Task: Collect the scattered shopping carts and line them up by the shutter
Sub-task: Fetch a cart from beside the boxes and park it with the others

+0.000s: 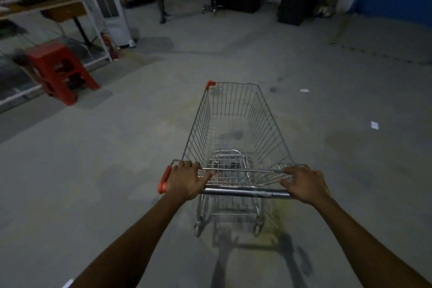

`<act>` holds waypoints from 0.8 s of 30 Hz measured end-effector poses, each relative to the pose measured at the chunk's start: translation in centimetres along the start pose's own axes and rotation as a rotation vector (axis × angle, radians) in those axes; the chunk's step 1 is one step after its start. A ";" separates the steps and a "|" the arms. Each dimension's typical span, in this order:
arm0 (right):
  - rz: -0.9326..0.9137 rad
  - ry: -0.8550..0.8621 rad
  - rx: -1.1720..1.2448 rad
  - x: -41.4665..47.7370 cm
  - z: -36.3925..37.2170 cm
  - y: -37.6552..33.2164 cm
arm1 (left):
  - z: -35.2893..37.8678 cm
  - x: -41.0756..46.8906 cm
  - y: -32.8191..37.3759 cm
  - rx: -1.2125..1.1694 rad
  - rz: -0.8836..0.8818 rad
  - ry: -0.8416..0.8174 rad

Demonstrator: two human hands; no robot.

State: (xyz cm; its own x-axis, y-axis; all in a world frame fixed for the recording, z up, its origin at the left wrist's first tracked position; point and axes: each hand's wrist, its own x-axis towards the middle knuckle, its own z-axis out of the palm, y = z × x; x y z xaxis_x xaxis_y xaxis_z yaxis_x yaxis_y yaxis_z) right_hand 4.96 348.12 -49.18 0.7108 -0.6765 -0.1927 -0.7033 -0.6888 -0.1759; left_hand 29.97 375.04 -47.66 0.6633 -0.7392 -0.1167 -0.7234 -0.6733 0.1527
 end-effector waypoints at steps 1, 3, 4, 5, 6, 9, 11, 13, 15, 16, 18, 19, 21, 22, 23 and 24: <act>0.017 0.012 -0.001 1.3 -0.1 0.1 | -0.2 2.1 -0.1 0.003 0.020 -0.008; 0.067 0.035 -0.001 3.8 -0.2 0.5 | -0.5 6.3 -0.1 0.010 0.064 -0.011; 0.089 0.043 0.001 5.2 -0.4 0.8 | -0.7 8.5 0.2 0.010 0.084 -0.011; 0.105 0.049 0.004 6.6 -0.7 1.0 | -0.8 10.6 0.4 0.010 0.099 -0.015; 0.115 0.055 0.007 8.1 -1.2 1.4 | -1.0 12.7 0.8 0.012 0.114 -0.017; 0.115 0.091 0.021 12.9 -2.5 3.0 | -1.2 19.1 2.3 0.021 0.165 -0.005; 0.119 0.101 0.026 16.7 -3.3 4.6 | -1.4 23.5 3.7 0.029 0.188 0.003; 0.136 0.102 0.022 20.9 -4.4 6.3 | -1.6 28.1 5.3 0.036 0.204 0.000; 0.160 0.095 0.009 24.8 -5.3 8.1 | -1.8 32.6 7.1 0.043 0.216 -0.008; 0.173 0.082 0.002 26.7 -5.7 9.0 | -2.0 34.6 8.1 0.039 0.221 -0.014; 0.202 0.069 0.003 30.1 -6.7 10.7 | -2.5 38.7 9.8 0.024 0.227 -0.017; 0.213 0.071 -0.002 31.8 -7.2 11.6 | -2.6 40.7 10.6 0.016 0.232 -0.017; 0.223 0.063 -0.021 34.8 -8.0 13.1 | -2.8 44.6 12.0 0.006 0.247 -0.028; 0.225 0.055 -0.028 36.2 -8.4 13.8 | -2.9 46.4 12.7 0.009 0.258 -0.033; 0.231 0.050 -0.030 37.5 -8.8 14.5 | -3.0 48.2 13.5 0.013 0.267 -0.037; 0.243 0.049 -0.025 38.9 -9.1 15.2 | -3.1 49.9 14.3 0.014 0.277 -0.039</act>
State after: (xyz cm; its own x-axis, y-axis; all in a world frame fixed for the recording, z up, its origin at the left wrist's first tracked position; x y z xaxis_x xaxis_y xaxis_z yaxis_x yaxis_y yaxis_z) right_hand 21.99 308.95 -50.57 0.5208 -0.8347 -0.1793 -0.8537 -0.5098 -0.1063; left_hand 53.34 328.56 -48.22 0.4326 -0.8949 -0.1099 -0.8789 -0.4457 0.1699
